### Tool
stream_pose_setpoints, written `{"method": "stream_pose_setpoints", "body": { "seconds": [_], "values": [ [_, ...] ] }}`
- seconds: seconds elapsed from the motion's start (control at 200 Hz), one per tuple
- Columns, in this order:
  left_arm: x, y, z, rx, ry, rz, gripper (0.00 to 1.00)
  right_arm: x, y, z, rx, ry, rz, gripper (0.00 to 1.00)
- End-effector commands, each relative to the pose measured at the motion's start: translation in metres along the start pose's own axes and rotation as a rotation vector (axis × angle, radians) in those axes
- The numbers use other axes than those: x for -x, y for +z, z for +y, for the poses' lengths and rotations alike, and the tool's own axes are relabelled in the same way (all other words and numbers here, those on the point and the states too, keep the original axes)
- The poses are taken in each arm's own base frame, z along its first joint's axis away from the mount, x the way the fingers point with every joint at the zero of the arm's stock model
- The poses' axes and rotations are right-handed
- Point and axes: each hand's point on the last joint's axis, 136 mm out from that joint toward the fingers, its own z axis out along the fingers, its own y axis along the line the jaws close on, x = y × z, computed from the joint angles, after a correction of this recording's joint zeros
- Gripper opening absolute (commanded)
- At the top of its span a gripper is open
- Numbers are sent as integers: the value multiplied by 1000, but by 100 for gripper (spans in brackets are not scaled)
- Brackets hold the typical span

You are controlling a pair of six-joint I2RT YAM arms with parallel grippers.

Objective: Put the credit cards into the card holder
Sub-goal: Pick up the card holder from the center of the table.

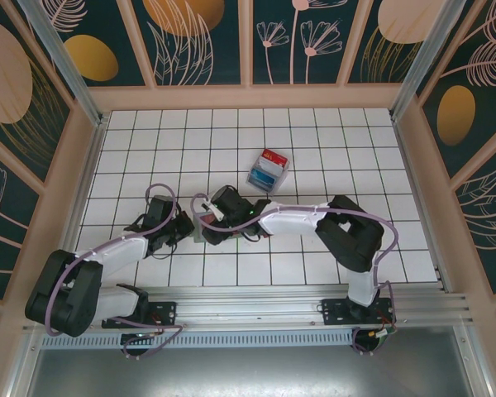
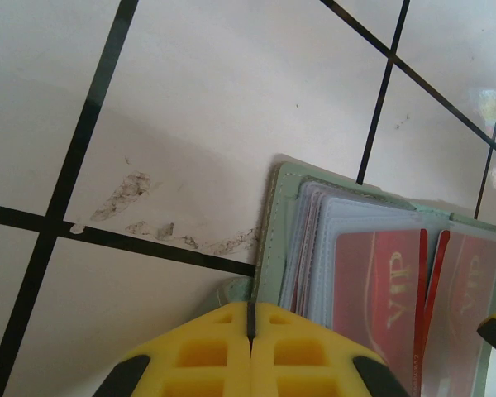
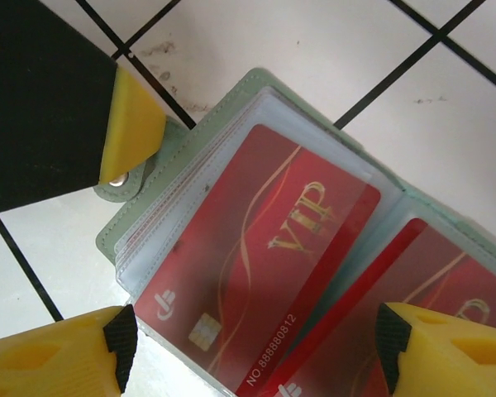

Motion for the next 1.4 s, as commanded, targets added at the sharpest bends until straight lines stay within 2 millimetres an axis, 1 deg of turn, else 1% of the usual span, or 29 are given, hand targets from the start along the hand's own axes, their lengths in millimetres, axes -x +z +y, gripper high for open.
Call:
{"method": "stream_pose_setpoints", "body": {
  "seconds": [0.0, 0.085, 0.09, 0.115, 0.125, 0.145, 0.17, 0.2, 0.255, 0.275, 0.325, 0.375, 0.395, 0.435, 0.531, 0.591, 0.651, 0.731, 0.836, 0.946, 1.006, 1.086, 1.156, 1.291, 1.346, 1.396],
  "values": [
    [0, -1, 3, -1, 18, -11, 0, 3, 0, -6, -23, 11, 9, 78],
    [4, -5, 0, 7, 39, -18, 0, 3, 0, -5, -6, 29, 5, 78],
    [4, -5, 0, 7, 40, -18, 1, 4, -1, -5, -4, 30, 4, 78],
    [7, -7, -2, 11, 53, -24, 15, 4, -1, -5, 1, 36, 3, 78],
    [8, -8, -2, 18, 56, -25, 24, 4, -1, -5, 2, 39, 2, 78],
    [10, -10, -1, 32, 66, -29, 39, 4, -1, -6, 5, 45, 0, 78],
    [13, -13, 0, 54, 76, -37, 50, 4, -2, -7, 9, 52, -1, 78],
    [18, -17, 1, 77, 85, -50, 58, 4, -2, -8, 15, 61, -4, 78],
    [26, -25, 2, 114, 90, -82, 62, 6, -4, -10, 20, 75, -14, 78],
    [28, -28, 4, 128, 89, -93, 65, 7, -5, -11, 19, 78, -19, 78],
    [32, -34, 5, 146, 83, -112, 67, 8, -6, -11, 19, 82, -26, 78],
    [31, -37, 6, 151, 69, -113, 68, 9, -7, -12, 19, 84, -29, 78],
    [30, -38, 7, 155, 63, -109, 72, 9, -6, -12, 17, 85, -29, 78],
    [26, -37, 10, 164, 56, -94, 73, 11, -7, -12, 18, 88, -35, 78],
    [12, -29, 15, 157, 54, -33, 71, 13, -7, -12, 28, 93, -45, 78],
    [2, -21, 12, 118, 49, 14, 66, 13, -7, -11, 37, 99, -51, 78],
    [-3, -14, 11, 104, 50, 45, 63, 12, -6, -11, 43, 104, -54, 78],
    [-5, -9, 5, 75, 65, 72, 63, 13, -6, -11, 49, 111, -58, 78],
    [-4, -8, -6, 39, 93, 85, 63, 12, -5, -11, 61, 121, -63, 78],
    [-7, -1, -1, 72, 119, 121, 64, 13, -4, -12, 62, 126, -64, 78],
    [-11, 4, 2, 86, 126, 147, 61, 13, -4, -13, 62, 129, -64, 78],
    [-11, 8, 6, 105, 136, 158, 54, 14, -4, -14, 62, 131, -67, 78],
    [-6, 8, 7, 126, 143, 141, 43, 13, -4, -14, 64, 134, -62, 78],
    [2, 6, -2, 109, 150, 123, 20, 10, -2, -14, 68, 140, -53, 78],
    [3, 5, -6, 99, 151, 123, 13, 9, -1, -15, 68, 142, -50, 78],
    [5, 4, -9, 89, 156, 119, 11, 7, -1, -14, 70, 146, -47, 78]
  ]
}}
